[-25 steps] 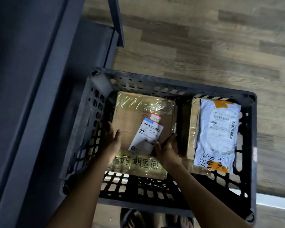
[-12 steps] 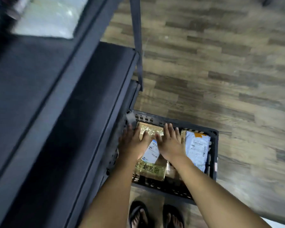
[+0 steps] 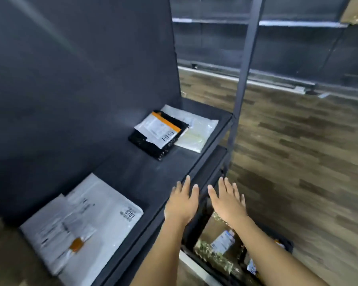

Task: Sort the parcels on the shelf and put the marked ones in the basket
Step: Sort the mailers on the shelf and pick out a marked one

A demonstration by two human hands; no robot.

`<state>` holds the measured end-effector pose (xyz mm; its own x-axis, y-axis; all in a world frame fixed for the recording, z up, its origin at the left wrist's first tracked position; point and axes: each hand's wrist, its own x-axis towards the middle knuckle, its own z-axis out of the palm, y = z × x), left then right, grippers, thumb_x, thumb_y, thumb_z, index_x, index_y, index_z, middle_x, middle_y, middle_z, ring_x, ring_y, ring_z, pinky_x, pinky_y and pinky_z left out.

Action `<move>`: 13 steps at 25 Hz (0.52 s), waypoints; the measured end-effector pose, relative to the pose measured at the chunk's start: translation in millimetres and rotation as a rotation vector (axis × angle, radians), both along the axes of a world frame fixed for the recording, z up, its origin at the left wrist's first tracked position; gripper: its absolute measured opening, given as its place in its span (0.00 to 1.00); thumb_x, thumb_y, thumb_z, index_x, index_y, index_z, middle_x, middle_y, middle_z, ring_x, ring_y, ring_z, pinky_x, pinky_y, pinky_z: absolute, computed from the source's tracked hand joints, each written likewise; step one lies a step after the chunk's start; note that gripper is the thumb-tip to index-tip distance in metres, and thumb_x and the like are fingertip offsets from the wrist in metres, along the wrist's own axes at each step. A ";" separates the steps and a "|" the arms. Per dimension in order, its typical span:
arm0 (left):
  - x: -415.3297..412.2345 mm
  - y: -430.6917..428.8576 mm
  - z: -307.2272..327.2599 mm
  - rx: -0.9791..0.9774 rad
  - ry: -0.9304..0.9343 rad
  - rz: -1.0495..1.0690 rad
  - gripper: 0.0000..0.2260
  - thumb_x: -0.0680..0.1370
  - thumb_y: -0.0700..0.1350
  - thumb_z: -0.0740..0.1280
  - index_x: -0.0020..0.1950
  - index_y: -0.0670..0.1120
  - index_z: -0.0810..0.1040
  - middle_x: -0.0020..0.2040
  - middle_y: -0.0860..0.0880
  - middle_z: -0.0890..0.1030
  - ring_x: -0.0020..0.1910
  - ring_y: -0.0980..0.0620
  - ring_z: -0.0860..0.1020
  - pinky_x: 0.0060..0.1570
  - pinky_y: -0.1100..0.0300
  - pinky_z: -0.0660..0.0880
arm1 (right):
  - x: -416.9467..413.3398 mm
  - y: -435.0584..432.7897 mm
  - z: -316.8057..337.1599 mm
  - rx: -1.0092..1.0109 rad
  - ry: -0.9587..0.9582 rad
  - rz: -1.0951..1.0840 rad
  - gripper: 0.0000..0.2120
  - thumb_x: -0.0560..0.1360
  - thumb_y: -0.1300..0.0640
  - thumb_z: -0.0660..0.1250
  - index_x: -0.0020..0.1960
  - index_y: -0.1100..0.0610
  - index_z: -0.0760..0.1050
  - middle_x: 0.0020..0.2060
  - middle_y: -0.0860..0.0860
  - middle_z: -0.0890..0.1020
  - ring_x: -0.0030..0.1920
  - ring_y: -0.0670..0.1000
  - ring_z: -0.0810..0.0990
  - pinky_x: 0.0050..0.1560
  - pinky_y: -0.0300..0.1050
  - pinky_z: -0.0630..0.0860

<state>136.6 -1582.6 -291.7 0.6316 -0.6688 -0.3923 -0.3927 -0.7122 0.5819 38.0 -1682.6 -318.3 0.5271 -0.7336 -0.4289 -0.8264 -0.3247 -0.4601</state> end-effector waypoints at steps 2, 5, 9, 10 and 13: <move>20.1 20.3 43.6 -0.016 -0.077 0.065 0.26 0.80 0.62 0.46 0.77 0.59 0.48 0.79 0.49 0.51 0.78 0.48 0.47 0.73 0.47 0.51 | 19.2 10.6 44.2 -0.053 -0.031 0.082 0.34 0.77 0.35 0.40 0.78 0.50 0.41 0.78 0.47 0.43 0.77 0.52 0.41 0.74 0.58 0.41; 54.1 57.6 103.6 -0.080 -0.187 0.214 0.26 0.79 0.62 0.45 0.77 0.60 0.49 0.79 0.49 0.52 0.78 0.48 0.49 0.73 0.47 0.52 | 58.6 31.0 107.2 -0.132 -0.110 0.182 0.33 0.78 0.36 0.42 0.78 0.52 0.44 0.78 0.50 0.47 0.77 0.54 0.44 0.74 0.58 0.45; 85.2 108.5 143.1 -0.133 -0.246 0.338 0.26 0.79 0.63 0.46 0.77 0.60 0.50 0.79 0.49 0.53 0.78 0.48 0.50 0.72 0.46 0.53 | 105.8 69.1 154.0 -0.236 -0.199 0.306 0.32 0.79 0.38 0.44 0.77 0.53 0.47 0.77 0.52 0.51 0.76 0.56 0.49 0.73 0.59 0.50; 90.0 120.4 146.6 -0.120 -0.256 0.359 0.26 0.79 0.63 0.46 0.77 0.60 0.49 0.79 0.50 0.52 0.78 0.48 0.50 0.72 0.46 0.53 | 114.9 77.7 158.7 -0.246 -0.207 0.326 0.32 0.79 0.38 0.45 0.77 0.53 0.48 0.77 0.53 0.51 0.76 0.56 0.50 0.73 0.59 0.51; 110.0 161.7 154.8 -0.050 -0.296 0.426 0.26 0.79 0.63 0.45 0.77 0.60 0.49 0.79 0.50 0.52 0.77 0.47 0.51 0.72 0.46 0.53 | 145.2 109.1 170.6 -0.278 -0.220 0.407 0.32 0.79 0.38 0.45 0.77 0.54 0.48 0.77 0.53 0.52 0.76 0.57 0.49 0.73 0.58 0.52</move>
<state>246.6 -1420.9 -137.0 0.9309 -0.3417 -0.1293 -0.2273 -0.8188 0.5271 183.2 -1573.5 -147.8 0.8479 -0.5216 -0.0953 -0.5023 -0.7327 -0.4591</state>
